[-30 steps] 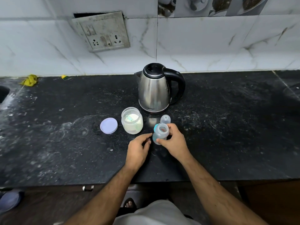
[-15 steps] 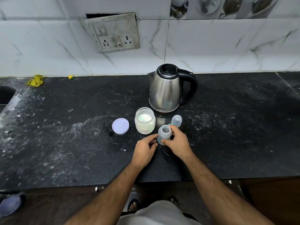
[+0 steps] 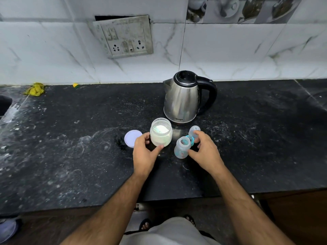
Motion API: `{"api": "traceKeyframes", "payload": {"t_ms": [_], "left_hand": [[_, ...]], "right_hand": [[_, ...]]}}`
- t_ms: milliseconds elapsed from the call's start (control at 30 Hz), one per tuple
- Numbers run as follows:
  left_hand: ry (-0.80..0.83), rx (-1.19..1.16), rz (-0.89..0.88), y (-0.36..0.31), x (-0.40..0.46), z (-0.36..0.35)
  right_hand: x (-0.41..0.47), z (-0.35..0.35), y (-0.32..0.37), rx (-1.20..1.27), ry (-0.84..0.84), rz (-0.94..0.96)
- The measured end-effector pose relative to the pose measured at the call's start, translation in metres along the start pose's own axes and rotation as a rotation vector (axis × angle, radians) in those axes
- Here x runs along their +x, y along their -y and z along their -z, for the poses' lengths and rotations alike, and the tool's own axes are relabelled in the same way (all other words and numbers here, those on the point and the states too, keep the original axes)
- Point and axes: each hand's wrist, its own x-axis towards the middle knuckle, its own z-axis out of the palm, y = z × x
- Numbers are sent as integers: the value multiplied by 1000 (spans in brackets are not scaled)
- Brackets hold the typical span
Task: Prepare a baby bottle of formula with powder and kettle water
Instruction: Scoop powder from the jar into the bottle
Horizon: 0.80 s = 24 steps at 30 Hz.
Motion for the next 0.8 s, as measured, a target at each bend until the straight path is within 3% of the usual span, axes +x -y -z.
{"api": "traceKeyframes", "payload": {"t_ms": [300, 567, 800], "left_hand": [[203, 107, 11, -6, 46, -3], [301, 52, -29, -9, 54, -2], [389, 74, -115, -16, 57, 12]], "right_hand": [[29, 23, 48, 23, -57, 77], [67, 4, 90, -182, 136, 276], [93, -16, 104, -547, 368, 363]]}}
